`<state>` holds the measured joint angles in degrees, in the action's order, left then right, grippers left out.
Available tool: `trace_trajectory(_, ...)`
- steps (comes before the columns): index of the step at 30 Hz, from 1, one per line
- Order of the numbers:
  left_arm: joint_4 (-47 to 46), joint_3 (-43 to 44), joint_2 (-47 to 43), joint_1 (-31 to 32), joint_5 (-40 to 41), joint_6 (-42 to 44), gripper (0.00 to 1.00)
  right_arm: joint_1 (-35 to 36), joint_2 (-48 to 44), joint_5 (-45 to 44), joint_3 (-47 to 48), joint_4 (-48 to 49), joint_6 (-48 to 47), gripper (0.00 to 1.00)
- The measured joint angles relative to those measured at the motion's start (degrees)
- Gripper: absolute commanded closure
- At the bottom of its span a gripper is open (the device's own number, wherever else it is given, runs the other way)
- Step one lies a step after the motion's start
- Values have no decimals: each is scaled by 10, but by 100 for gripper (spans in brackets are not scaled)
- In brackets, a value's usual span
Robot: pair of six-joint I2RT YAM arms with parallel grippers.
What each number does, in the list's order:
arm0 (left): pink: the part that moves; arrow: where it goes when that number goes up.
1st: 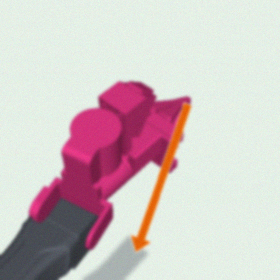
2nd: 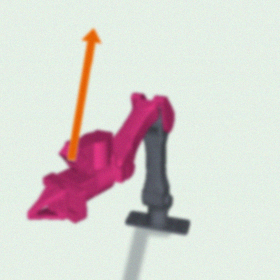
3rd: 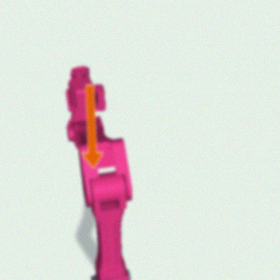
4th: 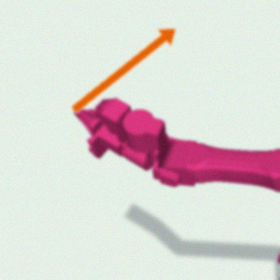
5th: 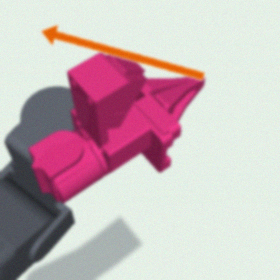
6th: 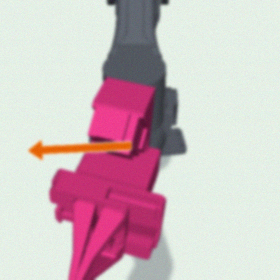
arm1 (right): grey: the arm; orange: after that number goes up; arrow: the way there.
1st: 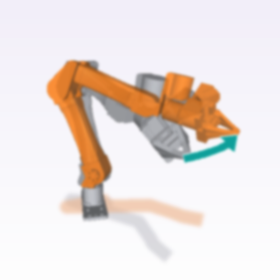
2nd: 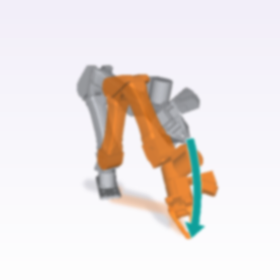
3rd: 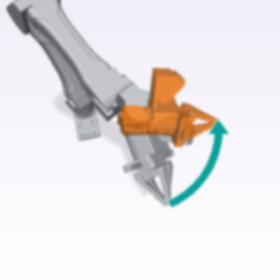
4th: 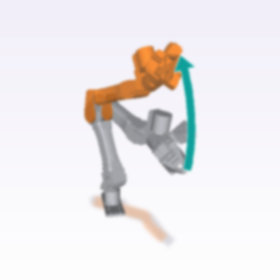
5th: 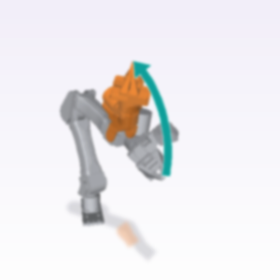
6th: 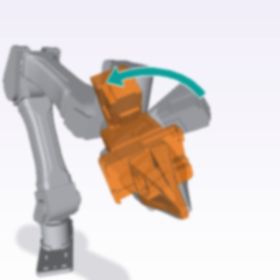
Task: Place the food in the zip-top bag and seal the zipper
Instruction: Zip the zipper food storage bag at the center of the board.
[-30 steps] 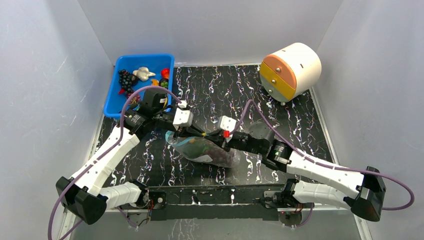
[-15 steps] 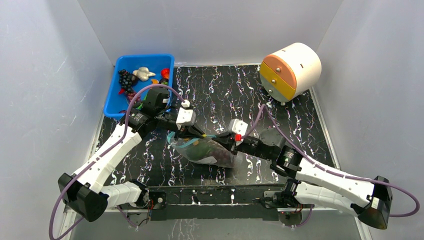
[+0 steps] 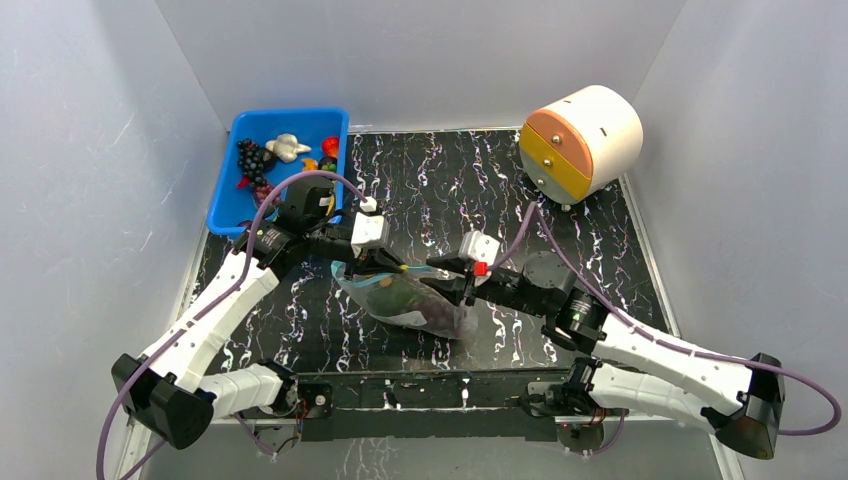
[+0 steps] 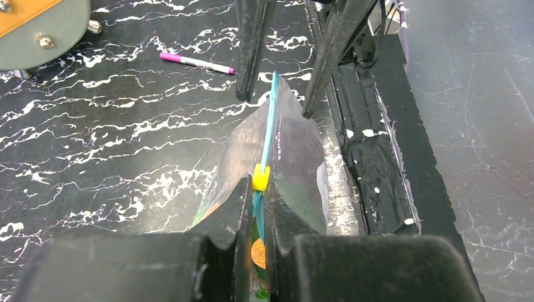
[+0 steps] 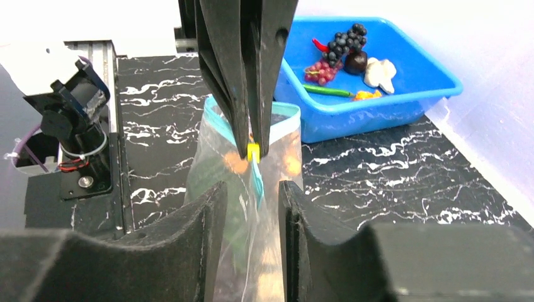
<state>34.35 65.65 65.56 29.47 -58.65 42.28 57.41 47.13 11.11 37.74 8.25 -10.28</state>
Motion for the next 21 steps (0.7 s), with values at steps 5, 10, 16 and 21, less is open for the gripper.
trace_trajectory(5,0,0,0,0,0,-4,100,0,49,25,47,-3,-2,70)
trace_trajectory(10,7,2,0,0,-1,-6,100,0,109,38,74,-10,-3,100)
trace_trajectory(16,-5,2,-8,7,9,-13,100,6,60,-7,63,-43,-28,100)
trace_trajectory(21,-13,4,-17,8,24,-20,100,7,16,-45,63,-88,-50,100)
